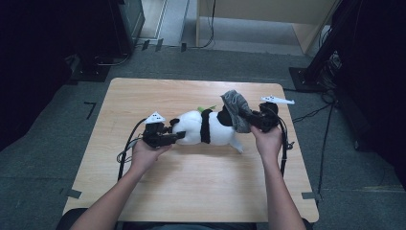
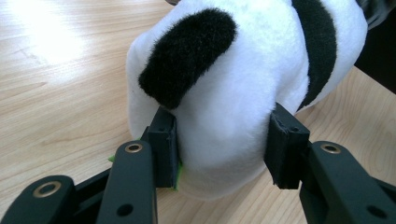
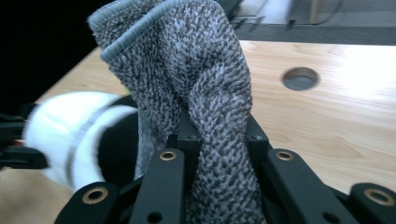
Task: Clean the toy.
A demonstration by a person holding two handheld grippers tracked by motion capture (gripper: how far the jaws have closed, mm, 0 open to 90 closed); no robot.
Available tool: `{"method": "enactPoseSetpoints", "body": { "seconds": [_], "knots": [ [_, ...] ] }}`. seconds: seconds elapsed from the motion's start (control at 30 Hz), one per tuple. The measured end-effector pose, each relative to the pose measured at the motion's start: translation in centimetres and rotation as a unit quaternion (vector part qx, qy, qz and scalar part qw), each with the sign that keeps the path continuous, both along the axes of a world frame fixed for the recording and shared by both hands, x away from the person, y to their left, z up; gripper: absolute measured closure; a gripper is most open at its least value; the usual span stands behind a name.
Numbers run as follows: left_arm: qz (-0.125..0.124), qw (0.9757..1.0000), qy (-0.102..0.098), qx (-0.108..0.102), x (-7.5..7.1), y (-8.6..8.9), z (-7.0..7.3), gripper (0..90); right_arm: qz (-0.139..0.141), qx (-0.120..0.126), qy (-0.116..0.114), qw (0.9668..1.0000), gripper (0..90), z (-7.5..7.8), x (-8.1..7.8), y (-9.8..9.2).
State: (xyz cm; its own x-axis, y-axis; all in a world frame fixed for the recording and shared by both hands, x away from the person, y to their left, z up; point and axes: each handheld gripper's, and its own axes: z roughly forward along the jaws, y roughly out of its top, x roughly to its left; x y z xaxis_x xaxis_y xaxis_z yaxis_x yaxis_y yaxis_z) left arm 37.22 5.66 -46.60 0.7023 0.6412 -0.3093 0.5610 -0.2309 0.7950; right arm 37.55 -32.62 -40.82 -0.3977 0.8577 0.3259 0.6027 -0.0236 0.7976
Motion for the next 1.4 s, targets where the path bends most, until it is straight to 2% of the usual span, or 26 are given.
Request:
{"method": "enactPoseSetpoints", "body": {
  "seconds": [0.13,0.27,0.4,0.57,0.67,0.77,0.9,1.03,1.17,1.23,1.27,1.33,1.37,1.4],
  "knots": [
    [0.001,0.9999,0.010,-0.007,0.3,0.5,0.0,53.8,-0.021,-0.006,0.016,0.9996,76.8,-0.5,0.1,-1.2],
    [0.002,0.9999,0.014,-0.008,0.5,0.8,0.0,53.8,-0.028,0.010,0.002,0.9996,76.7,0.2,-0.3,-2.0],
    [0.003,0.9998,0.016,-0.009,0.7,1.0,0.0,53.8,-0.018,0.020,-0.011,0.9996,76.6,0.9,-0.8,-1.8],
    [-0.004,0.9998,0.017,-0.006,0.6,1.0,0.1,53.9,0.004,0.023,-0.021,0.9995,76.4,1.2,-0.9,-0.6],
    [-0.011,0.9999,0.012,0.001,0.4,1.0,0.4,54.6,0.024,0.019,-0.027,0.9992,76.3,1.8,-1.2,0.5],
    [-0.012,0.9999,0.006,0.006,0.1,0.9,0.6,55.0,0.049,0.029,-0.043,0.9974,76.3,3.2,-1.9,2.1],
    [-0.005,1.0000,-0.002,0.001,-0.5,0.1,0.6,55.4,0.104,0.025,-0.063,0.9923,76.3,4.2,-2.7,6.4],
    [-0.003,0.9999,-0.010,0.006,-1.3,-0.9,0.5,55.3,0.162,0.027,-0.059,0.9847,76.5,3.4,-3.3,11.3],
    [-0.001,0.9998,-0.016,0.009,-1.7,-1.3,0.4,55.2,0.197,0.026,-0.030,0.9796,76.4,1.7,-3.1,14.2],
    [-0.002,0.9997,-0.018,0.015,-1.8,-1.3,0.4,55.3,0.195,0.013,-0.014,0.9805,76.4,0.6,-2.7,14.6],
    [-0.003,0.9997,-0.016,0.019,-1.7,-1.3,0.4,55.4,0.189,-0.003,-0.009,0.9820,76.4,-0.1,-2.3,14.5],
    [-0.003,0.9998,-0.010,0.015,-1.6,-1.1,0.3,55.6,0.182,0.013,-0.004,0.9832,76.3,-0.8,-1.7,13.6],
    [-0.003,0.9999,-0.008,0.012,-1.4,-1.1,0.3,55.7,0.178,0.011,-0.003,0.9840,76.2,-0.8,-1.6,13.3],
    [-0.003,0.9999,-0.005,0.010,-1.3,-1.0,0.3,55.8,0.169,-0.006,-0.008,0.9856,76.2,-0.7,-1.5,12.8]
  ]
}}
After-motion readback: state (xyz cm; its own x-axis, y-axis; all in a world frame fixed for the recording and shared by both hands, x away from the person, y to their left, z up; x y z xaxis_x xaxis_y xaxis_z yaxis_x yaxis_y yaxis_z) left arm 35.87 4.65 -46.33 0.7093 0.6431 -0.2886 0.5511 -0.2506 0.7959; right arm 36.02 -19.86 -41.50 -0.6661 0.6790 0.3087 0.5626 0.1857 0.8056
